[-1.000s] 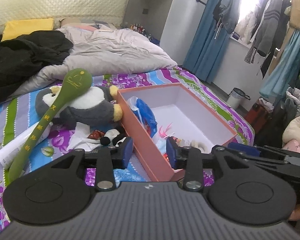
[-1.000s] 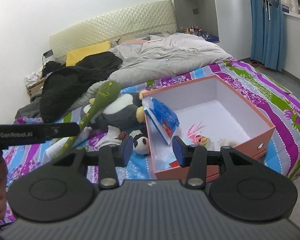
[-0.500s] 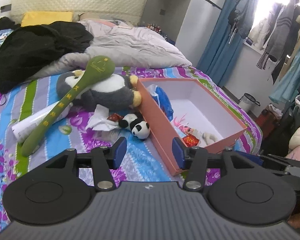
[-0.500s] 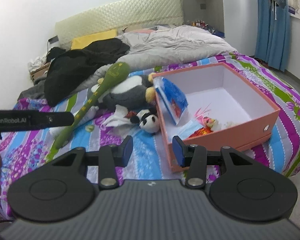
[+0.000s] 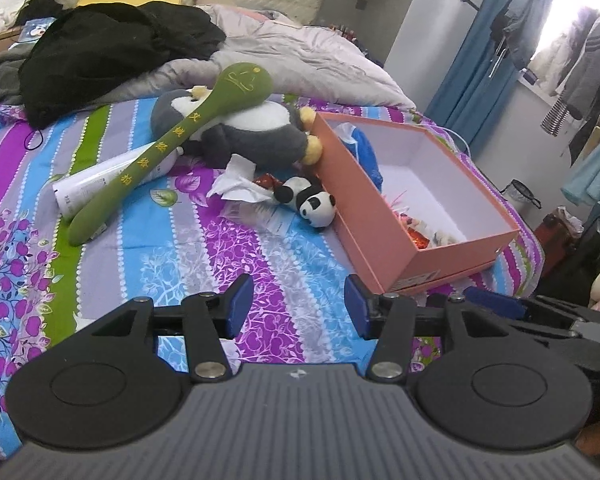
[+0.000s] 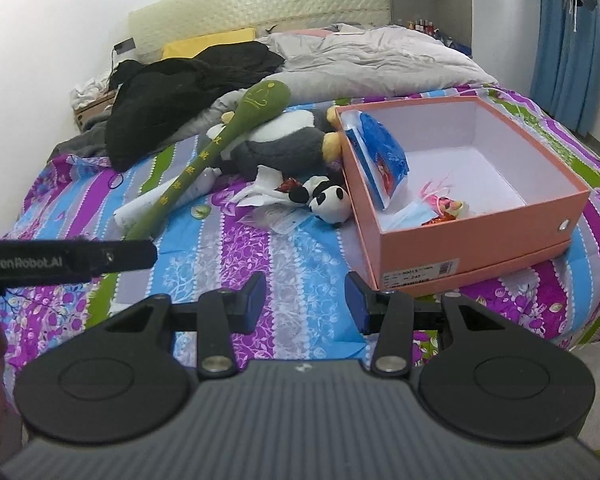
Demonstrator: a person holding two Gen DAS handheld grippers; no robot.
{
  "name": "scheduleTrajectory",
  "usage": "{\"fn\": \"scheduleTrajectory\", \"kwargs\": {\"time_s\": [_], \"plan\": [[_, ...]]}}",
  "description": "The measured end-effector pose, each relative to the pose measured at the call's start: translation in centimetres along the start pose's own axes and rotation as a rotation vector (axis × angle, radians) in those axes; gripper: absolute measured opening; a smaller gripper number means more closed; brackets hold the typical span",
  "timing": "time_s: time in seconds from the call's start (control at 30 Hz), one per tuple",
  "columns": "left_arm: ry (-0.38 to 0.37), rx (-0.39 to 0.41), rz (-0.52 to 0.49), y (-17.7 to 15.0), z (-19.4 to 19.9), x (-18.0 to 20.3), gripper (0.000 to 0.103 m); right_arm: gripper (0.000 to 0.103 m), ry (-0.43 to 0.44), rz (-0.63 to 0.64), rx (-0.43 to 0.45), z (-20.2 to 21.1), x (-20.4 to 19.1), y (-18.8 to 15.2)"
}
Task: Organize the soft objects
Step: 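Move both tools back toward the panda plush and white tissue, then grasp the white tissue with the left tool while the right tool grasps the panda plush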
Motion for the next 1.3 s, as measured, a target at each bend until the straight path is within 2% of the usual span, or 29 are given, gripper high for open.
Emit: {"fn": "scheduleTrajectory", "kwargs": {"time_s": [0.3,0.47,0.67,0.83,0.93,1.0,1.03,1.23,1.3], "plan": [[0.007,-0.014,0.048,2.1,-2.8,-1.7,0.056,0.046,-0.012,0.007,0.001,-2.3,0.0,1.8],[0.002,-0.040,0.093,3.6,-5.6,-3.2,0.056,0.046,-0.016,0.060,-0.014,-4.9,-0.9,3.4],[0.013,-0.050,0.138,6.4,-9.2,-5.7,0.056,0.046,-0.066,0.158,-0.037,-9.0,-2.3,5.7],[-0.015,-0.066,0.187,9.5,-13.7,-8.5,0.056,0.046,-0.125,0.231,-0.073,-13.4,-3.4,8.0],[-0.065,-0.085,0.186,11.4,-16.8,-9.8,0.056,0.046,-0.128,0.286,-0.102,-16.4,-4.2,9.3],[-0.084,-0.076,0.176,12.7,-18.4,-10.6,0.062,0.046,-0.167,0.315,-0.115,-18.4,-4.5,10.1],[-0.087,-0.084,0.170,13.2,-19.3,-10.9,0.069,0.046,-0.182,0.326,-0.129,-19.4,-4.6,10.5],[-0.140,-0.144,0.132,15.7,-23.7,-11.5,0.071,0.046,-0.290,0.394,-0.184,-23.1,-4.1,12.3],[-0.149,-0.141,0.128,16.3,-24.6,-11.4,0.071,0.046,-0.305,0.400,-0.200,-24.0,-3.7,12.6]]}}
Point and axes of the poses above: each gripper's, at about its wrist camera, not at the fingertips, and z roughly against the way its jaws point, x to its right, y to its top, the point moved 7 cm from there along -z, roughly the way its jaws point, and after that the axes turned 14 degrees about -x, right-handed, at the moved point
